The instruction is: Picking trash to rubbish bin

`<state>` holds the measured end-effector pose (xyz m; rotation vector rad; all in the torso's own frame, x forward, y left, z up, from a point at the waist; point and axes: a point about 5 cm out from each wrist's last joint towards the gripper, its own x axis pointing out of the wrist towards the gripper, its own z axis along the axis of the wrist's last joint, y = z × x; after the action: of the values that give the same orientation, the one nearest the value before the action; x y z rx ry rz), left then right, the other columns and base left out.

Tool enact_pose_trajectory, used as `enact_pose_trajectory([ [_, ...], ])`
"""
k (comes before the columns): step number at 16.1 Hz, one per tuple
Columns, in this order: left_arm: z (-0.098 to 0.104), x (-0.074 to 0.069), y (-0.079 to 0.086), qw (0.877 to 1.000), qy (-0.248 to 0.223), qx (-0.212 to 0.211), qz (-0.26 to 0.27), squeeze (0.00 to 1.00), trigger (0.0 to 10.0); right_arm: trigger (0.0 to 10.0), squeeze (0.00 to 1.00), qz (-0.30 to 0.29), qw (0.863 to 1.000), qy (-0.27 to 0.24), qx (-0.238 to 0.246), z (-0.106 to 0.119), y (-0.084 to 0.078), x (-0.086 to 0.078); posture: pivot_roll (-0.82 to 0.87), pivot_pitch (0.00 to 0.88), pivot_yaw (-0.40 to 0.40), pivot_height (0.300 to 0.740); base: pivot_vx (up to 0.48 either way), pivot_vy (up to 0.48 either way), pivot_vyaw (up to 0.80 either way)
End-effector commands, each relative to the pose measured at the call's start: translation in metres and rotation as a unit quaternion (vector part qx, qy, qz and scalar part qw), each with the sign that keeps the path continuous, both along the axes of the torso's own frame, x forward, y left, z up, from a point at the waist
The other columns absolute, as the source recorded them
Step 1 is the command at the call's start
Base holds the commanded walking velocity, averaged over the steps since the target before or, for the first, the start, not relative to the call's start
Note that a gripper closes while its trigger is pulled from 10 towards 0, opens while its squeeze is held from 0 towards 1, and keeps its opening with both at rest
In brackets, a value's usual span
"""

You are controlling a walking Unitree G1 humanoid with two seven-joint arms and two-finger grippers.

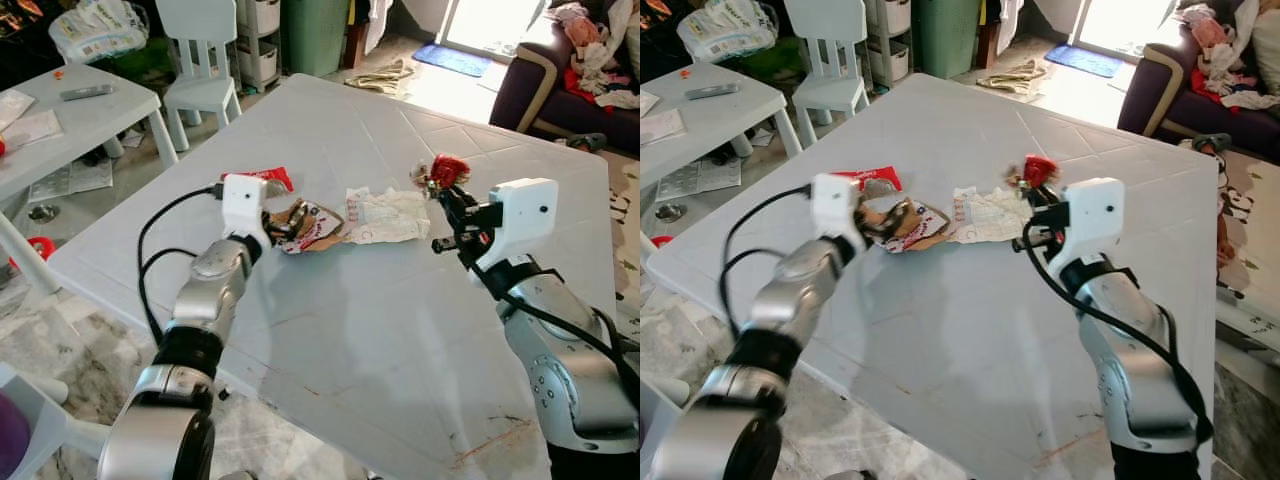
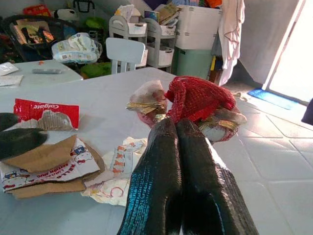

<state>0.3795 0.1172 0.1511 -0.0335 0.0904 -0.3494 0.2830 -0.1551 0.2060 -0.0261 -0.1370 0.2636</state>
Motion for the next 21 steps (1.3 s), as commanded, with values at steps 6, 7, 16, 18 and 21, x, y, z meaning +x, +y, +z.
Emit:
enact_pose_trajectory([
  [6, -0.028, 0.003, -0.003, 0.997, 0.060, 0.057, -0.011, 0.00, 10.0, 0.0, 0.00, -0.008, 1.000, 0.003, -0.007, 0.007, -0.007, -0.007, -0.16, 0.147, -0.099, 0.740, 0.000, 0.000, 0.00],
  [7, -0.030, 0.003, -0.001, 0.996, 0.064, 0.065, -0.008, 0.00, 10.0, 0.0, 0.00, -0.008, 1.000, 0.004, -0.007, 0.007, -0.006, -0.007, -0.16, 0.147, -0.099, 0.740, 0.000, 0.000, 0.00],
  [16, -0.057, -0.015, 0.023, 0.994, 0.083, 0.070, 0.012, 0.00, 10.0, 0.0, 0.00, 0.013, 1.000, 0.011, 0.008, 0.004, 0.004, 0.001, -0.07, 0.138, -0.099, 0.740, 0.000, 0.000, 0.00],
  [18, -0.059, -0.018, 0.026, 0.995, 0.079, 0.067, 0.016, 0.00, 10.0, 0.0, 0.00, 0.016, 1.000, 0.012, 0.010, 0.004, 0.006, 0.003, -0.06, 0.137, -0.099, 0.740, 0.000, 0.000, 0.00],
  [21, -0.063, -0.041, 0.042, 0.996, 0.065, 0.058, 0.035, 0.00, 10.0, 0.0, 0.00, 0.035, 0.999, 0.013, 0.022, 0.001, 0.017, 0.010, 0.01, 0.127, -0.098, 0.740, 0.000, 0.000, 0.00],
])
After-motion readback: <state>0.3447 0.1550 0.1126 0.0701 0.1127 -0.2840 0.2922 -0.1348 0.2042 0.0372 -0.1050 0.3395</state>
